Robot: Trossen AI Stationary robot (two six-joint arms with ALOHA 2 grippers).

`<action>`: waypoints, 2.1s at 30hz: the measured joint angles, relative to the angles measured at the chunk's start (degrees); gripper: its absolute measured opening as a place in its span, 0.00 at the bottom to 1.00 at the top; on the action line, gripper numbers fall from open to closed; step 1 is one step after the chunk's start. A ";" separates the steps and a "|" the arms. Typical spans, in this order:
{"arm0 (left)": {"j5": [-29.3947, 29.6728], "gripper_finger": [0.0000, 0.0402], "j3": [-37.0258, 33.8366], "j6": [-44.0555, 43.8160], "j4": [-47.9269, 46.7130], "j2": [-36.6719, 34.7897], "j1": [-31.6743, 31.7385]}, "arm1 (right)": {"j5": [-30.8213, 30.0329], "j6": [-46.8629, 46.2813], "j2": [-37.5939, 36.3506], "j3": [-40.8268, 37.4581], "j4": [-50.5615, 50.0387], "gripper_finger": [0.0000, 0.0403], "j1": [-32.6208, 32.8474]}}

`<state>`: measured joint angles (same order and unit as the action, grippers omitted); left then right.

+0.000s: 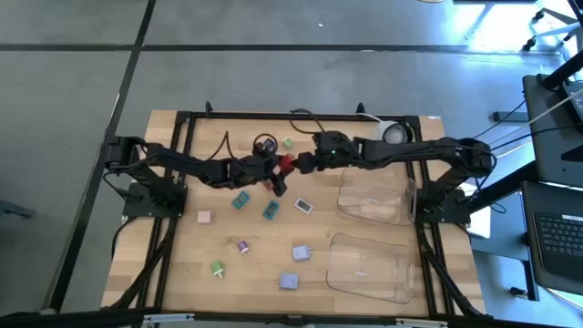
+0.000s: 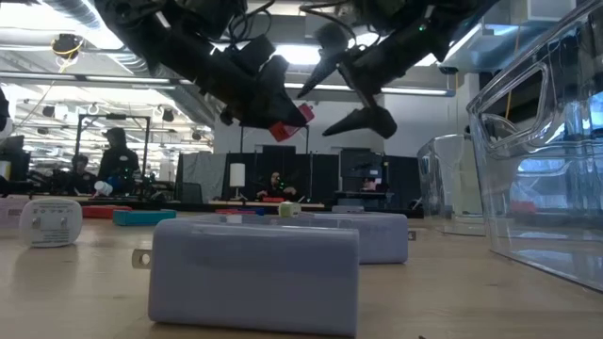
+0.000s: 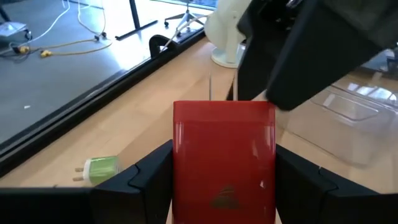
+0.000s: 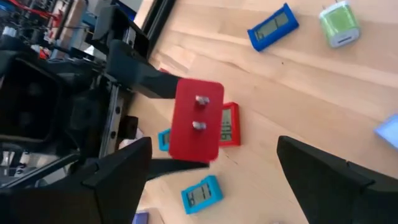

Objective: Pick & Place Office items
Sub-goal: Put the red charger adapter into the top transparent bin

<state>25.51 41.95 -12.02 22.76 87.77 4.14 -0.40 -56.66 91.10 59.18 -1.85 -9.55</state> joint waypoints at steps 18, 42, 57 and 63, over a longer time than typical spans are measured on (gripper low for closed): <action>0.36 0.53 0.01 7.52 3.28 0.00 -2.30 | -0.79 1.64 3.66 0.02 6.15 0.73 1.52; 3.34 0.66 0.04 5.49 6.04 -0.33 -3.28 | 3.23 4.10 3.71 -0.07 8.67 0.31 -0.77; 2.67 0.65 0.02 -0.93 0.86 -2.08 -4.17 | 2.57 12.50 -7.93 -0.07 -1.31 0.31 -6.39; 3.37 0.65 0.02 -0.90 -2.77 -2.08 -4.00 | -2.99 15.89 -16.97 -0.07 -1.56 0.31 -5.27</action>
<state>28.88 41.98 -12.91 20.00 85.68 0.14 -3.39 -40.77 74.13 59.11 -3.42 -14.82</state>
